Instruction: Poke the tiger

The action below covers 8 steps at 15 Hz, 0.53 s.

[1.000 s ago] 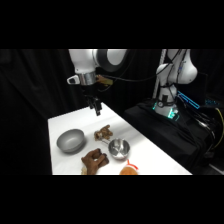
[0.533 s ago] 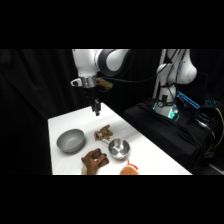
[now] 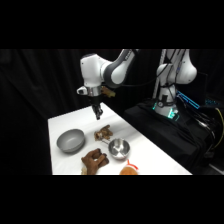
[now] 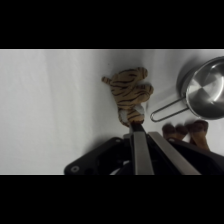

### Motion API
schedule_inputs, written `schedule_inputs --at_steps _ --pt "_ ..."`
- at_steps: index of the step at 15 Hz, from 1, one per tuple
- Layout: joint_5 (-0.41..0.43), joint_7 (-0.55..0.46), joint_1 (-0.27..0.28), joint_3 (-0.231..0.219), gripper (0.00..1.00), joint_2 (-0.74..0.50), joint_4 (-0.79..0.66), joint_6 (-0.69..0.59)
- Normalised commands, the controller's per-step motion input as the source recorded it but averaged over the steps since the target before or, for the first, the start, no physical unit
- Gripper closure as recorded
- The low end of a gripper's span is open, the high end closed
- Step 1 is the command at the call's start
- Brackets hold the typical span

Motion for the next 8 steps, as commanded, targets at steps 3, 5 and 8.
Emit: schedule_inputs --at_steps 3,5,8 --pt "0.050 -0.08 -0.034 0.023 0.95 0.33 0.05 0.33" --pt "0.047 -0.08 -0.059 0.044 0.96 0.32 0.10 0.24" --pt "0.060 -0.11 -0.088 0.081 0.96 0.25 0.09 0.19"
